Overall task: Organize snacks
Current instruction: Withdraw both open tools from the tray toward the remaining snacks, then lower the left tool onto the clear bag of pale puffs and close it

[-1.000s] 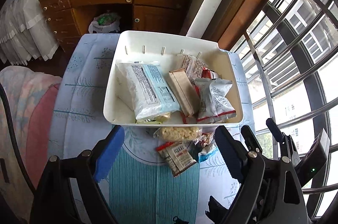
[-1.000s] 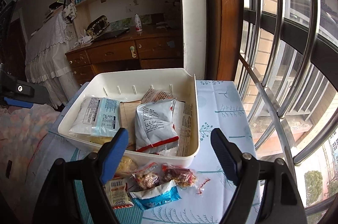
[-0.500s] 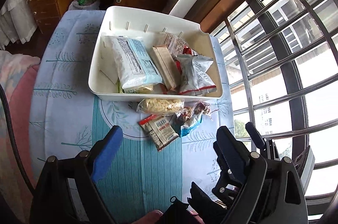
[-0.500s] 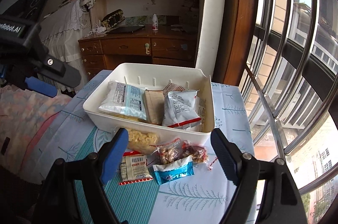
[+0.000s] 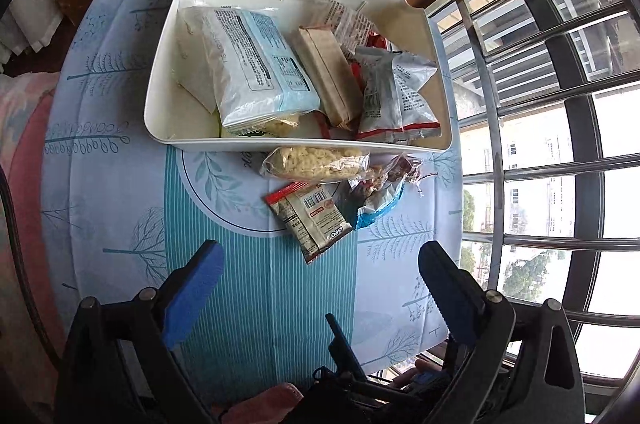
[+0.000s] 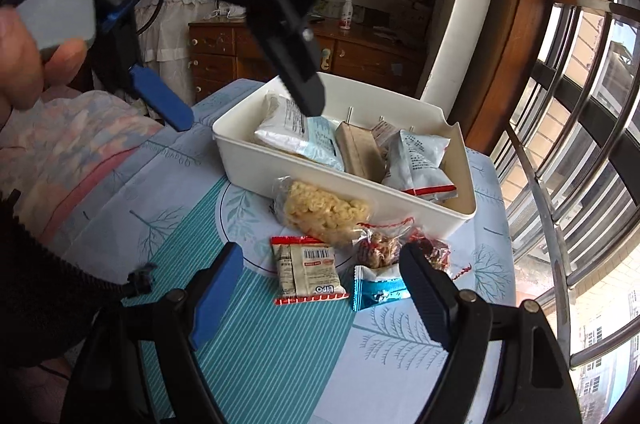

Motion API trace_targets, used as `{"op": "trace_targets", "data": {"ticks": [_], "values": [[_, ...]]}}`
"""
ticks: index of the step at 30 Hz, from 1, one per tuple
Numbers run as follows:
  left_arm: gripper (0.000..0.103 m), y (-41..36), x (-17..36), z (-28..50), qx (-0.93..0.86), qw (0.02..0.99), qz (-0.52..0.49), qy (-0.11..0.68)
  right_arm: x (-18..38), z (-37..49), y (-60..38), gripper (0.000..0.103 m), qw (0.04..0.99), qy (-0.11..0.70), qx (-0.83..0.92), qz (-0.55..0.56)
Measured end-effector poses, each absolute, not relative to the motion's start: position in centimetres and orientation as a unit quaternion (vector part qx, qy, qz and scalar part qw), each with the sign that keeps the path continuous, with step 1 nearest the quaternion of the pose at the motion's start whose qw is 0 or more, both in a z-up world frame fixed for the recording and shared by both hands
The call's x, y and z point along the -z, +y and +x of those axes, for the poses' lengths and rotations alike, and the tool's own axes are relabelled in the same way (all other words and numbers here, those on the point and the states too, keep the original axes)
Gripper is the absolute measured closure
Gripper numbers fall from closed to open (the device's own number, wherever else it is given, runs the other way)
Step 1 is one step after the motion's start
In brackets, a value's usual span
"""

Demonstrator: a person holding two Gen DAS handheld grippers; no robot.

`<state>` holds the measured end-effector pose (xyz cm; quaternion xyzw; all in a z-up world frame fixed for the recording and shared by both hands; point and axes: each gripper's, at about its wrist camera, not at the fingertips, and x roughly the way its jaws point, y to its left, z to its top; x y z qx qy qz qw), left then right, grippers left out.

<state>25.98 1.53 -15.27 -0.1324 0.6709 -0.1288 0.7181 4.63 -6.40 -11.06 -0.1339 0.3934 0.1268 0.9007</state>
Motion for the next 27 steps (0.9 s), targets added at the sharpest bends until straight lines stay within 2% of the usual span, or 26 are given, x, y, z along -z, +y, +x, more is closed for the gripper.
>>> {"op": "trace_targets", "data": {"ticks": [9, 27], "values": [[0.005, -1.7, 19.4, 28.6, 0.103, 0.683, -0.074, 0.720, 15.3, 4.6, -5.1, 0.022, 0.886, 0.413, -0.120, -0.172], [0.005, -5.7, 26.1, 32.6, 0.062, 0.652, -0.067, 0.753, 20.7, 6.2, -5.8, 0.022, 0.875, 0.438, -0.139, -0.154]]}}
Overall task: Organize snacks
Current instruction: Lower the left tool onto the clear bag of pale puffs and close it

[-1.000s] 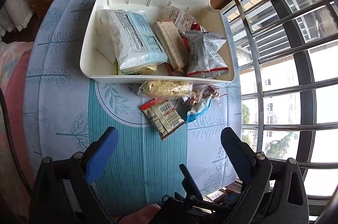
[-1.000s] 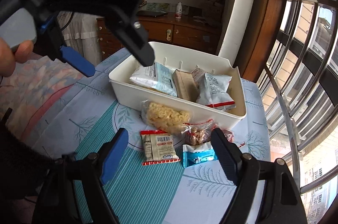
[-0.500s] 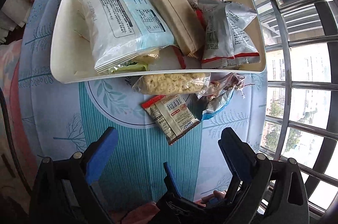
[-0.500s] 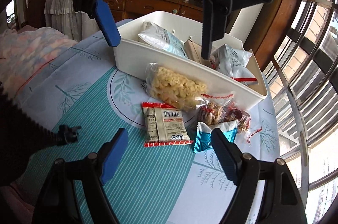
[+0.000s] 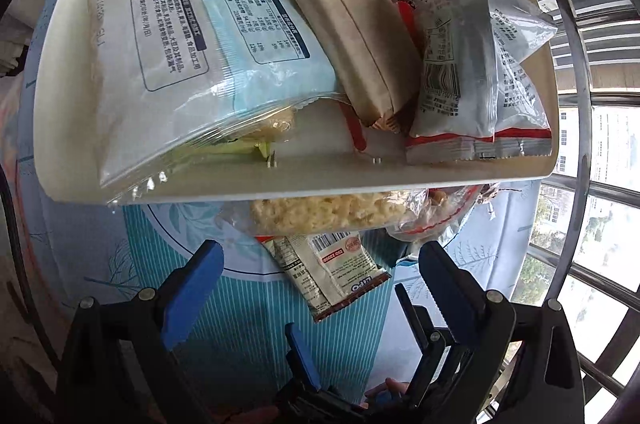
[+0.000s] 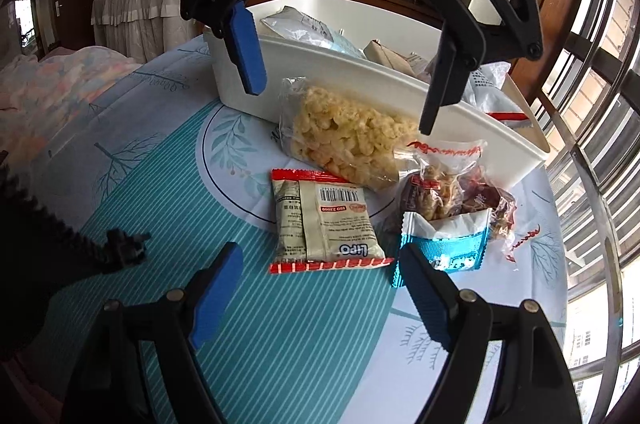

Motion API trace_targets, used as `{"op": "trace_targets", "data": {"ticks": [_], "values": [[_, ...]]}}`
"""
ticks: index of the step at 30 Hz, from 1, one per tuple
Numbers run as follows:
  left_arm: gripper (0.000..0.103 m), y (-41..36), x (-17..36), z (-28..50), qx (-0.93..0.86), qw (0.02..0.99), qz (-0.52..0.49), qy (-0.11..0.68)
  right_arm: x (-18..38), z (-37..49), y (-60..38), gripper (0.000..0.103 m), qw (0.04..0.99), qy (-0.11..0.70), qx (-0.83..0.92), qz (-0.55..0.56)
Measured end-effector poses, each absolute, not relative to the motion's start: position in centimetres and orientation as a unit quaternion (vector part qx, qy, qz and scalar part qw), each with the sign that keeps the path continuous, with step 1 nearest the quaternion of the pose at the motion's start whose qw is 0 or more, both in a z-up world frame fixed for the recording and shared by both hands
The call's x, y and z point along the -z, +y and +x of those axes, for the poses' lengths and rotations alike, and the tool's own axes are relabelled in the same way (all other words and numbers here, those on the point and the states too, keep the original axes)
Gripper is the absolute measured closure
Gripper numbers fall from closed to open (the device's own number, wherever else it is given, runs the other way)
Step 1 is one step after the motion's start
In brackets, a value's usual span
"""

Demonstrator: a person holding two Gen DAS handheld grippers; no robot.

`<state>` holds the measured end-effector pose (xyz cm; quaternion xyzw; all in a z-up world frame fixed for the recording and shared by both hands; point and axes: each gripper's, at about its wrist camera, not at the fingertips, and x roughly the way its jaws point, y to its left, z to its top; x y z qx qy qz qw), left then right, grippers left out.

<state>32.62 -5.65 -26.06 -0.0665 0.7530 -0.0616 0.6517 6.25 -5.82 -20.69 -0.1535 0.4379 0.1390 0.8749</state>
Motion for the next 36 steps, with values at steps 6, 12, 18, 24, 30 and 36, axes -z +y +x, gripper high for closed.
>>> {"op": "trace_targets", "data": {"ticks": [6, 12, 18, 24, 30, 36], "values": [[0.005, -6.5, 27.1, 33.0, 0.050, 0.658, -0.090, 0.746, 21.4, 7.0, -6.0, 0.022, 0.875, 0.439, -0.142, -0.147], [0.005, -7.1, 28.1, 33.6, 0.041, 0.659, -0.107, 0.744, 22.2, 7.3, -6.1, 0.022, 0.875, 0.442, -0.143, -0.137], [0.002, -7.0, 28.8, 34.6, 0.035, 0.657, -0.116, 0.744, 22.7, 7.6, -6.0, 0.022, 0.876, 0.441, -0.147, -0.131], [0.003, -7.0, 28.9, 35.2, 0.035, 0.657, -0.123, 0.743, 22.9, 8.0, -5.9, 0.033, 0.875, 0.443, -0.153, -0.122], [0.009, -5.2, 28.4, 34.8, 0.033, 0.661, -0.132, 0.738, 22.9, 8.0, -5.7, 0.034, 0.875, 0.443, -0.156, -0.115], [0.014, -4.0, 28.1, 34.5, 0.032, 0.660, -0.138, 0.738, 22.8, 7.5, -5.9, 0.034, 0.874, 0.446, -0.154, -0.114]]}}
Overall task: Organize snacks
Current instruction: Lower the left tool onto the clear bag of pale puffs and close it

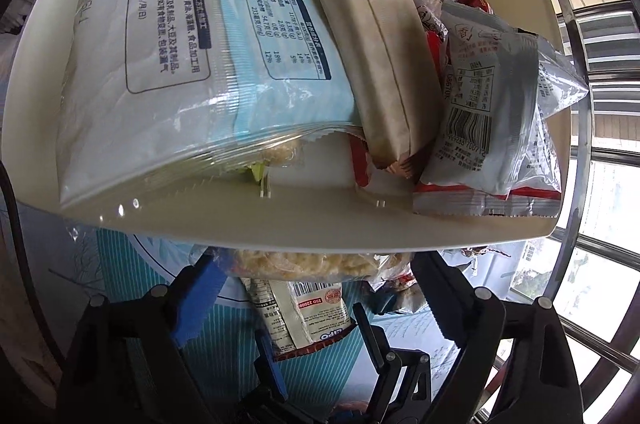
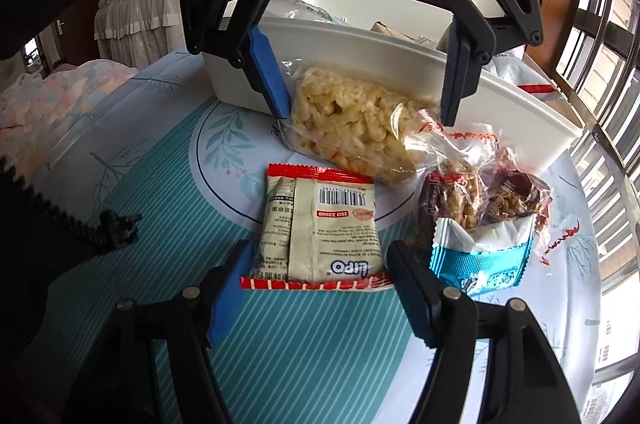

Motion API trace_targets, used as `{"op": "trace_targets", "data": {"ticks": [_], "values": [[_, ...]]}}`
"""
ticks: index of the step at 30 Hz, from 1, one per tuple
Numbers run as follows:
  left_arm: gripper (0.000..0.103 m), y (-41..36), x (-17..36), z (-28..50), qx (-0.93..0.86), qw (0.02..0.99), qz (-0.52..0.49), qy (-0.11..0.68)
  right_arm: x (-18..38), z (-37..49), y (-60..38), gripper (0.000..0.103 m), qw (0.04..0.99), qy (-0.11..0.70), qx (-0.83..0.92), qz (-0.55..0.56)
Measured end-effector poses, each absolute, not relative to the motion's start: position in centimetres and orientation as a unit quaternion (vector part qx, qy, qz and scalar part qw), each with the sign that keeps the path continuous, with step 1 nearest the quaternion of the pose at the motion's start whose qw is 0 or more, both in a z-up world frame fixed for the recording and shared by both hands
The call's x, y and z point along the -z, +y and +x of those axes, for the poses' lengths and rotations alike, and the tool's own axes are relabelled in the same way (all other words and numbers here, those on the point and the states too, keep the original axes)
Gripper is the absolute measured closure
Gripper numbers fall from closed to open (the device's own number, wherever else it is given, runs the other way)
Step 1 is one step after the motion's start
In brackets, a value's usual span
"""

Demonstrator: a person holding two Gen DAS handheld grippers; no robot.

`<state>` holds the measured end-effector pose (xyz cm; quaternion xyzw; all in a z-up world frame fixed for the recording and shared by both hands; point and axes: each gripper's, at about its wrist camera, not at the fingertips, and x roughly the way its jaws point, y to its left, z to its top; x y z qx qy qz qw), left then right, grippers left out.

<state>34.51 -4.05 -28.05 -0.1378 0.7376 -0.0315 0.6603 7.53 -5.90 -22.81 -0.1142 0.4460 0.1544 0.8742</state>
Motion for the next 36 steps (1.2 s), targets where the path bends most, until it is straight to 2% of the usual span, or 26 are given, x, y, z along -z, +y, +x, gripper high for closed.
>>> {"op": "trace_targets", "data": {"ticks": [17, 26, 28, 35, 36], "values": [[0.010, -0.4, 27.8, 32.9, -0.010, 0.656, -0.179, 0.733, 22.5, 5.7, -6.2, 0.034, 0.874, 0.455, -0.133, -0.105], [0.011, -0.1, 29.1, 32.7, -0.020, 0.656, -0.166, 0.736, 22.5, 5.0, -7.2, 0.034, 0.873, 0.460, -0.119, -0.107], [0.017, 0.1, 29.0, 32.4, -0.018, 0.660, -0.167, 0.732, 22.5, 4.7, -7.5, 0.035, 0.873, 0.461, -0.117, -0.108], [0.056, -0.8, 28.1, 31.0, 0.008, 0.654, -0.162, 0.739, 22.2, 4.1, -7.9, 0.035, 0.874, 0.463, -0.112, -0.102], [0.057, -0.8, 28.0, 30.7, 0.008, 0.654, -0.158, 0.740, 22.1, 4.1, -8.0, 0.035, 0.874, 0.462, -0.111, -0.101]]}}
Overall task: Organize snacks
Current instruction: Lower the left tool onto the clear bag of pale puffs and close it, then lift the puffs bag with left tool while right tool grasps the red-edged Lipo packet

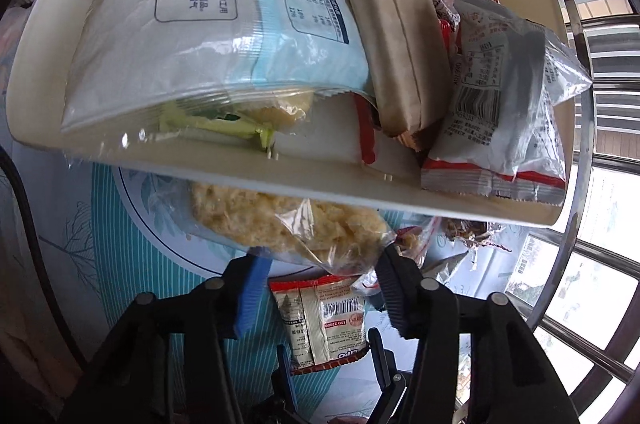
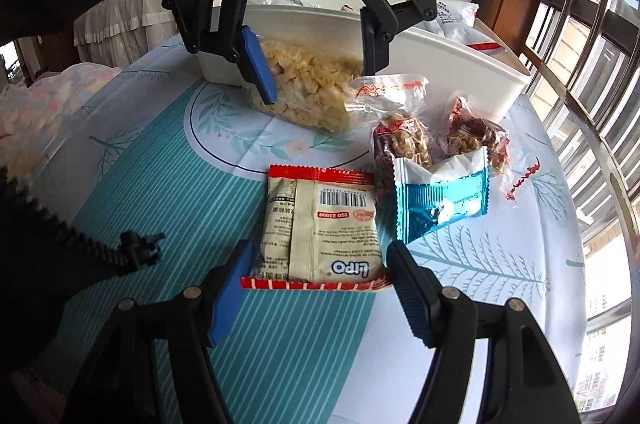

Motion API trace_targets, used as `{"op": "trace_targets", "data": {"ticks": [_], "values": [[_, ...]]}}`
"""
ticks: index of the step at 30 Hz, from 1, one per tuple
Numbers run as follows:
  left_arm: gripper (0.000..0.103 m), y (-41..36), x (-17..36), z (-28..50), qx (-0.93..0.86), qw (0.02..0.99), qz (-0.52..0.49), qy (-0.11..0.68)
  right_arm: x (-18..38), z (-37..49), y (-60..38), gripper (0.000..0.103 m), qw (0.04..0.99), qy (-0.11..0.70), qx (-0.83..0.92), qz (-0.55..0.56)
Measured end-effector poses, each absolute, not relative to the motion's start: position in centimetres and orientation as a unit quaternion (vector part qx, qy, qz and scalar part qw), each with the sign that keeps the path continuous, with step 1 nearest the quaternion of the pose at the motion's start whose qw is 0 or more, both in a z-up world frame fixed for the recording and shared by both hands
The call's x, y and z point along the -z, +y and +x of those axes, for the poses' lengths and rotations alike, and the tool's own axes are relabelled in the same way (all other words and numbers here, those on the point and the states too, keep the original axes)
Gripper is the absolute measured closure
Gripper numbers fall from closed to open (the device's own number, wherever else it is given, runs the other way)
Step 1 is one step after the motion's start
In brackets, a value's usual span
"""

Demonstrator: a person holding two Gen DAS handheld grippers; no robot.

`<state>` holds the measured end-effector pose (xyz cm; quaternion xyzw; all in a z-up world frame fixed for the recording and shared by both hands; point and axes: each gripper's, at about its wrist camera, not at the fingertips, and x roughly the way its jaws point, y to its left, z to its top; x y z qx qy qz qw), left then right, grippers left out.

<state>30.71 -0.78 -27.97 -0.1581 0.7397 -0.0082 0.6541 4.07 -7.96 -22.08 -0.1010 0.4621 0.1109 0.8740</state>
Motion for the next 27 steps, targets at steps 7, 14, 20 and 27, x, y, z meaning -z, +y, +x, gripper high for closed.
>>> {"op": "trace_targets", "data": {"ticks": [7, 14, 20, 27], "values": [[0.064, 0.4, 27.1, 29.3, -0.008, 0.651, -0.156, 0.743, 20.6, 3.8, -8.6, 0.035, 0.878, 0.455, -0.109, -0.100], [0.053, 0.8, 26.0, 28.6, -0.028, 0.644, -0.169, 0.745, 19.4, 2.7, -9.7, 0.035, 0.877, 0.459, -0.108, -0.095], [0.035, 1.7, 25.0, 28.9, -0.055, 0.654, -0.186, 0.731, 18.5, 2.0, -10.5, 0.038, 0.872, 0.467, -0.116, -0.088], [0.032, 2.1, 25.4, 29.7, -0.075, 0.663, -0.208, 0.715, 17.7, 2.1, -11.5, 0.043, 0.873, 0.466, -0.118, -0.087]]}}
